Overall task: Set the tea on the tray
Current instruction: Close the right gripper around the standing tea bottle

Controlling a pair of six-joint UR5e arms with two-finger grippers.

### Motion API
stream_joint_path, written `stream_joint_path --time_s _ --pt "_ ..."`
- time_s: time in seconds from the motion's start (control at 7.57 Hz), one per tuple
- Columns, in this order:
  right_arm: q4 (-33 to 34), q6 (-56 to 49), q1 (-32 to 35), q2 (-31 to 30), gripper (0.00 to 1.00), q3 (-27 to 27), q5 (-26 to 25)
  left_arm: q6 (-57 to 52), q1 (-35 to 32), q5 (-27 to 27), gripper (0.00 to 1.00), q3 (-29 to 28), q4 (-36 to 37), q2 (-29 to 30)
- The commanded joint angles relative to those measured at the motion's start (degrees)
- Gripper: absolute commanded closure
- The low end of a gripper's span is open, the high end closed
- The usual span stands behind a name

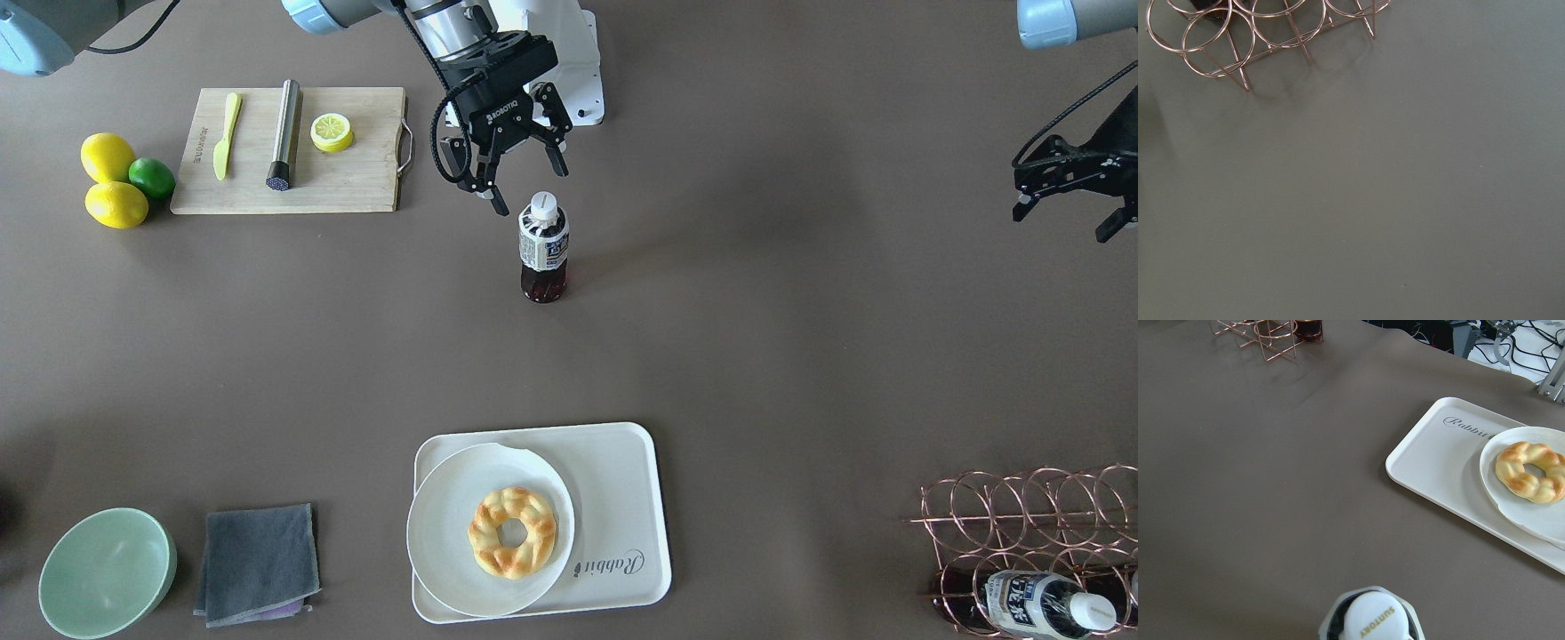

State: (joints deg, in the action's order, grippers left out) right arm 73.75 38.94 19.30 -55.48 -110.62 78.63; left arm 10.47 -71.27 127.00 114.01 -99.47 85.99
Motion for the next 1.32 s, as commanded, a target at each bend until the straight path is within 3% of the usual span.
stream_joint_path --time_s 0.0,0.79,1.19 --pt "-0.10 0.09 -0.58 0.03 0.10 0.66 -0.75 -0.01 0.00 0.09 0.02 0.16 -0.38 -0.38" --pt "-0.36 0.00 -0.58 2.84 0.12 3.65 -2.16 -0.01 0.00 0.44 0.02 0.16 -0.38 -0.38" --pt "-0.45 -0.35 -0.49 2.57 0.24 3.65 -2.07 0.08 0.08 0.53 0.02 0.16 -0.46 -0.29"
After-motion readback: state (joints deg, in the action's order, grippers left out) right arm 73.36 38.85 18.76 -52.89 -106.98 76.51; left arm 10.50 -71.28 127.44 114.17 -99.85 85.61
